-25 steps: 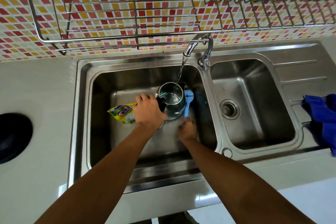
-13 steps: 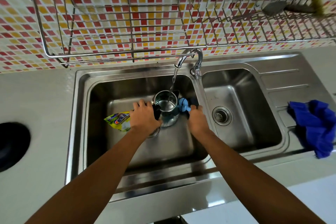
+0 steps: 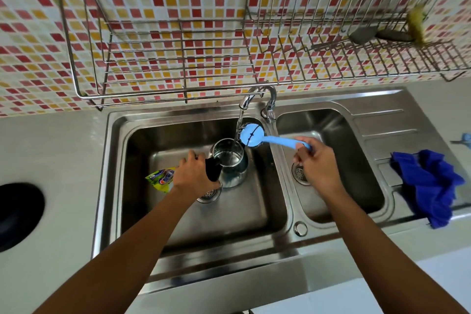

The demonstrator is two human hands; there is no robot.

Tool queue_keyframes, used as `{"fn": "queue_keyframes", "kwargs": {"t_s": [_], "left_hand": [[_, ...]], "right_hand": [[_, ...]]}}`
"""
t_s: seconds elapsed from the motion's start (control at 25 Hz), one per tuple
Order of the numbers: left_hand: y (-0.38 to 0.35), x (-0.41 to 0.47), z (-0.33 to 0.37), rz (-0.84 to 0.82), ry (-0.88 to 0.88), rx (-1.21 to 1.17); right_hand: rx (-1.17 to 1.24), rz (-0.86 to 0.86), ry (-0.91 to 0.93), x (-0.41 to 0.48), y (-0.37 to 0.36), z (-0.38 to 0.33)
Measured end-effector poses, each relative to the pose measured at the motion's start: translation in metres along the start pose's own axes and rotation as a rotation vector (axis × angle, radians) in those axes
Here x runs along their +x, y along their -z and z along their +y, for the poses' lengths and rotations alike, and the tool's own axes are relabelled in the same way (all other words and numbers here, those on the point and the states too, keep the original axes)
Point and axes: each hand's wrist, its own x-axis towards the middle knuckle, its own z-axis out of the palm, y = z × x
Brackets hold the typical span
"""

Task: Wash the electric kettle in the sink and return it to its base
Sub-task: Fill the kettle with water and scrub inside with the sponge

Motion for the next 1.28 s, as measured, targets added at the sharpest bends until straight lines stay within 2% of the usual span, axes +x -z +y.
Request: {"fn": "queue_keyframes", "kwargs": {"t_s": [0.12, 0.44, 0.64, 0.76, 0.88, 0.96, 1.12, 1.28], "left_hand": [[0.001, -0.002, 0.003, 0.014, 0.015, -0.008], [0.0, 0.001, 0.005, 0.049, -0.041, -0.01], [-0.012, -0.001, 0.009, 0.056, -0.025, -0.085], [-0.017, 0.001, 0.016, 0.056, -0.017, -0.099], [-0.016, 0.005, 0.02, 0.053, -0.024, -0.051], [-0.016, 0.007, 0.022, 0.06, -0.038, 0.007], [-0.017, 0.011, 0.021, 0.098, -0.08, 0.118], [-0.029, 0.023, 0.014, 0.064, -0.165, 0.15]], "right_hand": [[-0.018, -0.101, 0.006, -0.005, -0.003, -0.01], [-0.153, -0.257, 0.168, 0.016, -0.027, -0.051], [-0.25, -0.326, 0.212, 0.019, -0.043, -0.044], [-0.436, -0.439, 0.243, 0.038, -0.078, -0.026], [-0.747, -0.626, 0.285, 0.055, -0.109, -0.02], [-0.99, -0.696, 0.414, 0.062, -0.12, -0.024], [-1.315, -0.748, 0.684, 0.062, -0.133, -0.042], [-1.451, -0.84, 0.838, 0.065, -0.137, -0.046]]}}
